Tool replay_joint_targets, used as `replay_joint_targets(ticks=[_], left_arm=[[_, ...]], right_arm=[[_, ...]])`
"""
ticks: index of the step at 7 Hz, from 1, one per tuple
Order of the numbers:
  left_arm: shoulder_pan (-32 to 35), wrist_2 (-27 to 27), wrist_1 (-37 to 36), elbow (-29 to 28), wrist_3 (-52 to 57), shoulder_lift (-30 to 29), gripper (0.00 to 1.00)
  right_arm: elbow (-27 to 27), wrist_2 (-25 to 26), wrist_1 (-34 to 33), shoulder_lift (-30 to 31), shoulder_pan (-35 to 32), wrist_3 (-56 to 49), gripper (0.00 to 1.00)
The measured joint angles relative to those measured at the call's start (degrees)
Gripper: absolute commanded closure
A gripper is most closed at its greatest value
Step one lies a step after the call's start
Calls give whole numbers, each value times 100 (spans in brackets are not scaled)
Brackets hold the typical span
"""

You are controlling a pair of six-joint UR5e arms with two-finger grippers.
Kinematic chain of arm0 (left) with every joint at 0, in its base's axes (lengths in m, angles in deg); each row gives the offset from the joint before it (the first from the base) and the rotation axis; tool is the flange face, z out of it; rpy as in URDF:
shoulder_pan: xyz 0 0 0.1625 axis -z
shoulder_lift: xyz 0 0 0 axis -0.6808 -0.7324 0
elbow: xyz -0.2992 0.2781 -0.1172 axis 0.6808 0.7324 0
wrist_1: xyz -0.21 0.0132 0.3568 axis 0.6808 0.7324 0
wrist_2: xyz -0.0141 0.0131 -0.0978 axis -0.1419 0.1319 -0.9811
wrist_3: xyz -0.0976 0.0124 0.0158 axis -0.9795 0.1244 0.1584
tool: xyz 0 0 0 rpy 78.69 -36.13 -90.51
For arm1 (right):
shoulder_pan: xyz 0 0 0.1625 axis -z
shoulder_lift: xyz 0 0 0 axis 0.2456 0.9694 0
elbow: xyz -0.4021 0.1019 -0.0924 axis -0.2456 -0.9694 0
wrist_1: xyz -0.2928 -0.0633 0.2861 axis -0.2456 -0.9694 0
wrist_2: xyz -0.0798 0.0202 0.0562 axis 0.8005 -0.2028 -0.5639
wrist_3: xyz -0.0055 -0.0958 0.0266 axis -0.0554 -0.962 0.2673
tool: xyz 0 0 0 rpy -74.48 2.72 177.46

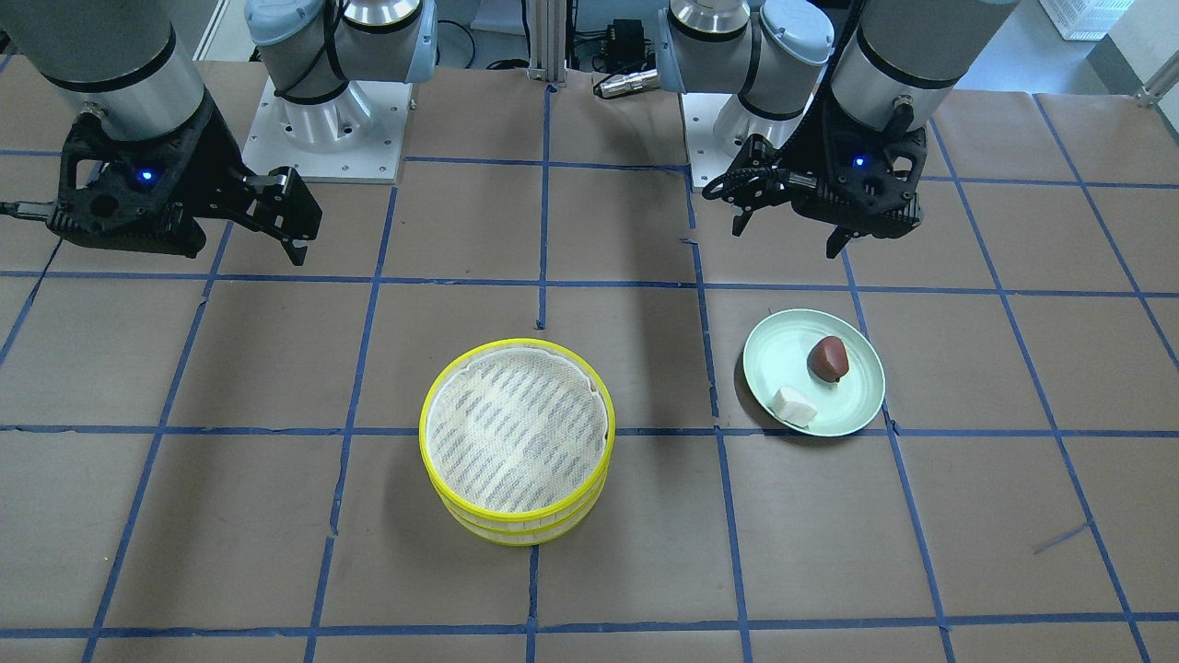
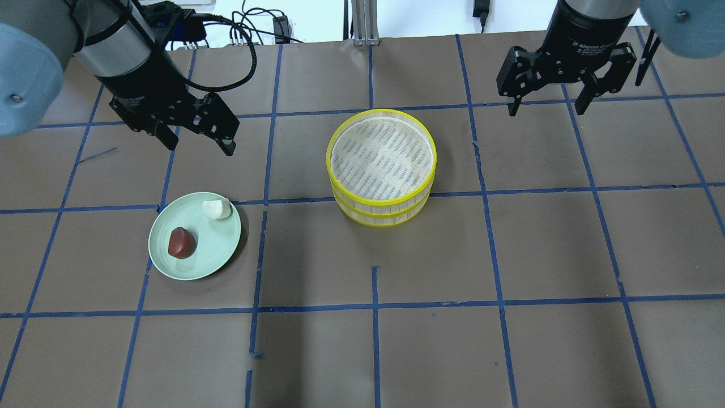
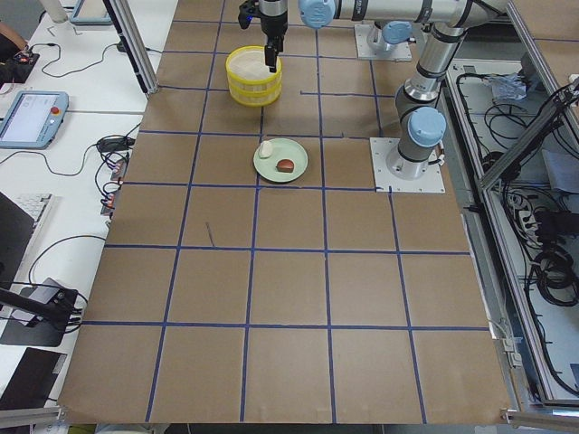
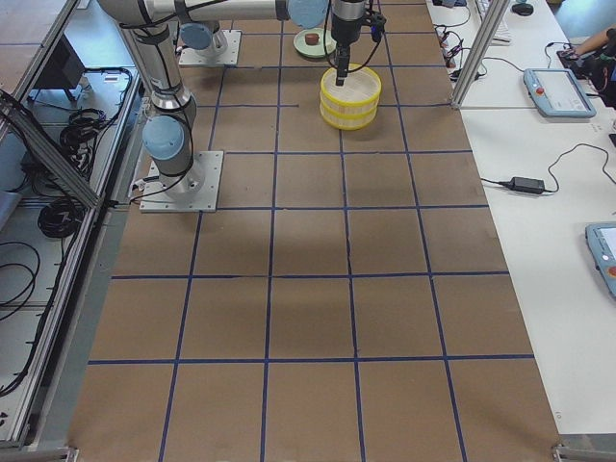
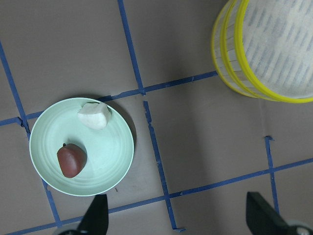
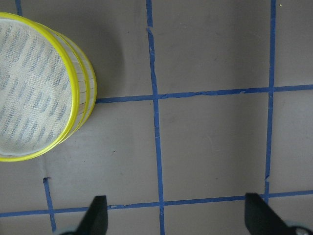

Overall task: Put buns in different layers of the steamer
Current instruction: 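Move the left gripper toward the plate while the right approaches the steamer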

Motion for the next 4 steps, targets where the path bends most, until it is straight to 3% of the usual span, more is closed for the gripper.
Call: replay_joint_targets(ticks=[1,2,3,4], left_arm=[[-8,-2,44,31,2,7,0],[-16,6,66,65,7,10,0],[-34,23,75,77,20,14,0],[-65,44,92,85,36,22,0]], right_arm=[[-5,2,34,0,11,36,0],[-9,6,88,-5,18,103,24],[-24,8,82,-29,14,140,2],[-36,24,13,-108,4,140,0]])
